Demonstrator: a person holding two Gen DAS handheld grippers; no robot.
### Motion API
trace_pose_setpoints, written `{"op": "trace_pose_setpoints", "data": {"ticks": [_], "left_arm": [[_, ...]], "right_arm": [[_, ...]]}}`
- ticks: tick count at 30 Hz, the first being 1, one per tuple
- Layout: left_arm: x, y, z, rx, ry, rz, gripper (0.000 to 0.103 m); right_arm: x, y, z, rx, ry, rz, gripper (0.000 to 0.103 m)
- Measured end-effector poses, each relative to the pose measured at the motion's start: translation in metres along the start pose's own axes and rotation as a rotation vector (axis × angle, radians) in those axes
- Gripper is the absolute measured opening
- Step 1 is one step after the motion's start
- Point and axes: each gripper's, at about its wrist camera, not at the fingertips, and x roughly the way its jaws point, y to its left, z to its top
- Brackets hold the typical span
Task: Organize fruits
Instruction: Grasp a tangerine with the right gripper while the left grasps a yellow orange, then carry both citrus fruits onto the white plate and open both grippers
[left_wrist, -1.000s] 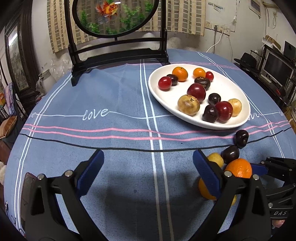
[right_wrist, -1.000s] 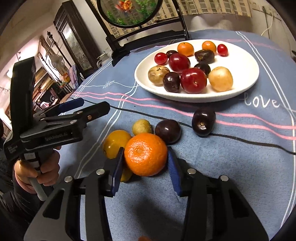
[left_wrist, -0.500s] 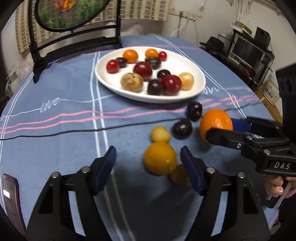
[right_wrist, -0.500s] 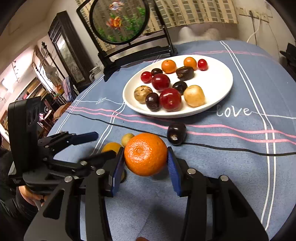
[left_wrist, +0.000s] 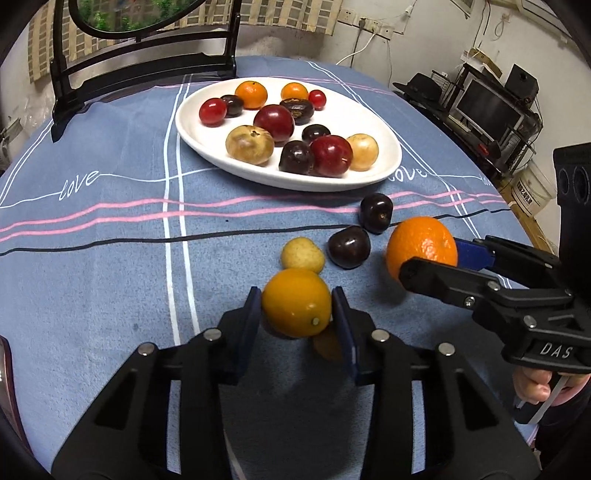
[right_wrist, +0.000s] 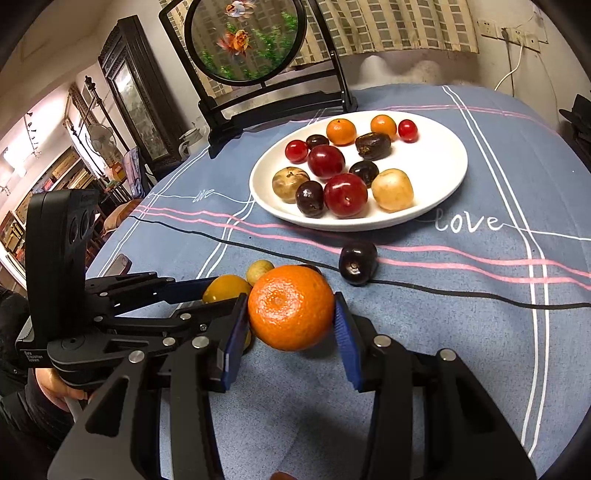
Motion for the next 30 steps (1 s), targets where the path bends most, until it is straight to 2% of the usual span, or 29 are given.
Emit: {"op": "trace_pose_setpoints", "data": {"ticks": [6,12,14,17,20,25,30], "left_arm": [[-0.004,-0.003,-0.001,0.003,-0.019,0.009,0.039],[-0.025,-0.006,0.001,-0.024,-0.101,-0.010,0.039],[-0.034,-0.001,0.007,-0.053,-0.124,-0.038,0.039],[-0.039,0.010,0.026,-0.113,-0.116,-0.089,0.039],[-0.043,0.011,0.050,-0.090,-0.168,-0.016,0.039],[-0.022,0.016,0.095,-0.089,-0.196,0.041,0.039],[0.021,0.025,0.140,-0.111,-0.169,0.095,0.039]], "right_arm": [[-0.003,0.002,0.001,-0.007,-0.017,0.002,0.045],[-0.010,0.009,0.003,-0.038,-0.068,0.000,0.045],[-0.017,0.007,0.008,-0.033,-0.095,0.006,0.045],[-0.024,0.003,0.019,-0.021,-0.123,0.013,0.045],[-0.027,-0.004,0.037,-0.023,-0.166,-0.026,0.045],[-0.010,-0.029,0.075,-0.005,-0.222,-0.077,0.045],[0.022,-0.060,0.103,0.055,-0.201,-0.103,0.045]]}}
